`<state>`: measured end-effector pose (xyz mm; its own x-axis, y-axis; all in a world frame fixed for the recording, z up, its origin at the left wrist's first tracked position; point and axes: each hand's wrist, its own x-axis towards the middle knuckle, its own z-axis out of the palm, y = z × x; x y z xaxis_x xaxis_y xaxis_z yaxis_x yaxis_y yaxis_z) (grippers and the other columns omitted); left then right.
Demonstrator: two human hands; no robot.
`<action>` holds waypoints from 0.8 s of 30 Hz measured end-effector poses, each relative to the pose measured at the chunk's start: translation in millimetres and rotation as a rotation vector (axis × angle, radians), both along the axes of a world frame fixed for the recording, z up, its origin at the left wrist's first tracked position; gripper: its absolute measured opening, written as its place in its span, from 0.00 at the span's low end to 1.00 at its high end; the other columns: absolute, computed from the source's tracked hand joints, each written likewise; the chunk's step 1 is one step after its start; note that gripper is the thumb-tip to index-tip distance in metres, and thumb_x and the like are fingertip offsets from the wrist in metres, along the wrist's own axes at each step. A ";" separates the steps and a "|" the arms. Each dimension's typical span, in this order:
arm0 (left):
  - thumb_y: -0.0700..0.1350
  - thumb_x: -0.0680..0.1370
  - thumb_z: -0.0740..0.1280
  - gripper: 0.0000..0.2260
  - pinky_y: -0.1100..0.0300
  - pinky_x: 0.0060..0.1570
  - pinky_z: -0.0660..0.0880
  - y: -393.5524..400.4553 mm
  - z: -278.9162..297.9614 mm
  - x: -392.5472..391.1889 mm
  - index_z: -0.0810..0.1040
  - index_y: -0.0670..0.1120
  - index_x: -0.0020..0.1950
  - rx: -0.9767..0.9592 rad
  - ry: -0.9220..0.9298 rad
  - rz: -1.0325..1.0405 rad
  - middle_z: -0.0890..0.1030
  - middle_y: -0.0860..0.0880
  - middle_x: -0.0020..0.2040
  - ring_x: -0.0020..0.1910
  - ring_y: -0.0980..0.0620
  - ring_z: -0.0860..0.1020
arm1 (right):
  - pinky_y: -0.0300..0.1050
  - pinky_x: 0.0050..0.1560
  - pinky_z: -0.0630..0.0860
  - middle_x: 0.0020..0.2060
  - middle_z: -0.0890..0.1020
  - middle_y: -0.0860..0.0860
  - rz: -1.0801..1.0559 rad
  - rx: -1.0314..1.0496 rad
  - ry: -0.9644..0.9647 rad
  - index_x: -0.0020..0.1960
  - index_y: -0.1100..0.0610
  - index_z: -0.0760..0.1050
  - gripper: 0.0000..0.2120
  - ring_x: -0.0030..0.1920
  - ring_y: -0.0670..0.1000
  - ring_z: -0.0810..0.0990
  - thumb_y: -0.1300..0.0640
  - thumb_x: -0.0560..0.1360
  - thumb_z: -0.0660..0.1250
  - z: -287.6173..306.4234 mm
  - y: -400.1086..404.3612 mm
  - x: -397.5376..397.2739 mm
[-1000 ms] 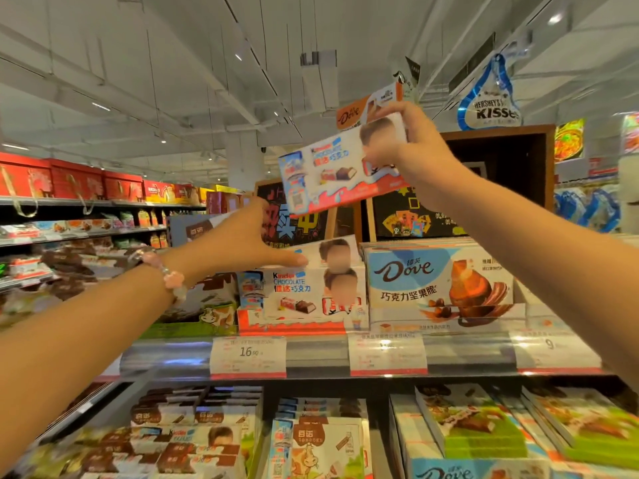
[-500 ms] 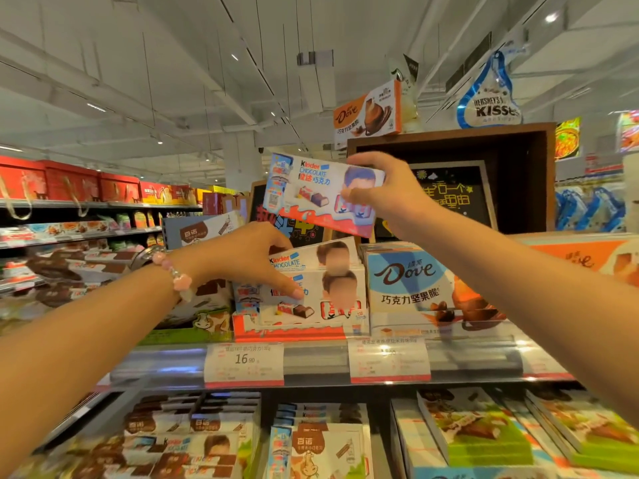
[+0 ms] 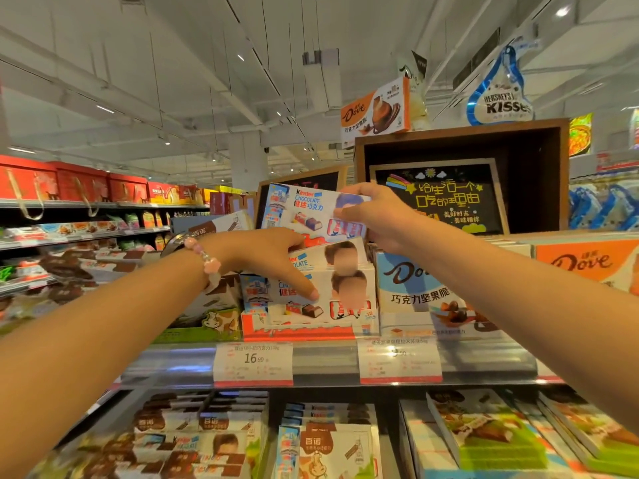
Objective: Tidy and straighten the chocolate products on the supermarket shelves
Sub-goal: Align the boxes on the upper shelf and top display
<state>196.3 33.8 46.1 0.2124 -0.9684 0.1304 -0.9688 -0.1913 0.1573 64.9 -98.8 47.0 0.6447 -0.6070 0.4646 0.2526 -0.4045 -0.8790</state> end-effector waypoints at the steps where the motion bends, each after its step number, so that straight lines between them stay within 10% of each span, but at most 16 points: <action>1: 0.60 0.63 0.75 0.21 0.66 0.39 0.71 0.7 -0.6 -0.2 0.71 0.54 0.48 0.001 0.003 -0.003 0.79 0.57 0.46 0.44 0.59 0.78 | 0.43 0.34 0.81 0.45 0.81 0.57 0.006 0.000 0.031 0.49 0.55 0.73 0.10 0.41 0.52 0.83 0.68 0.73 0.67 1.1 0.0 -0.7; 14: 0.59 0.65 0.75 0.20 0.67 0.39 0.73 8.9 -6.7 0.6 0.71 0.54 0.49 -0.041 0.033 -0.058 0.79 0.56 0.46 0.42 0.59 0.78 | 0.48 0.45 0.80 0.53 0.80 0.59 0.070 -0.042 -0.047 0.54 0.56 0.74 0.08 0.50 0.55 0.81 0.66 0.78 0.61 -0.6 0.0 -6.6; 24: 0.67 0.59 0.73 0.28 0.58 0.47 0.77 17.1 -13.9 2.1 0.73 0.54 0.51 -0.104 0.040 -0.062 0.79 0.55 0.47 0.45 0.56 0.78 | 0.40 0.36 0.75 0.51 0.79 0.54 -0.087 -0.245 0.352 0.54 0.54 0.76 0.10 0.48 0.51 0.78 0.65 0.74 0.66 11.5 -8.7 -13.6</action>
<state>198.5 50.9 32.2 0.1602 -0.9614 0.2238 -0.9707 -0.1122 0.2125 51.2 -107.5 58.5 0.7408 -0.5654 0.3625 -0.0897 -0.6182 -0.7809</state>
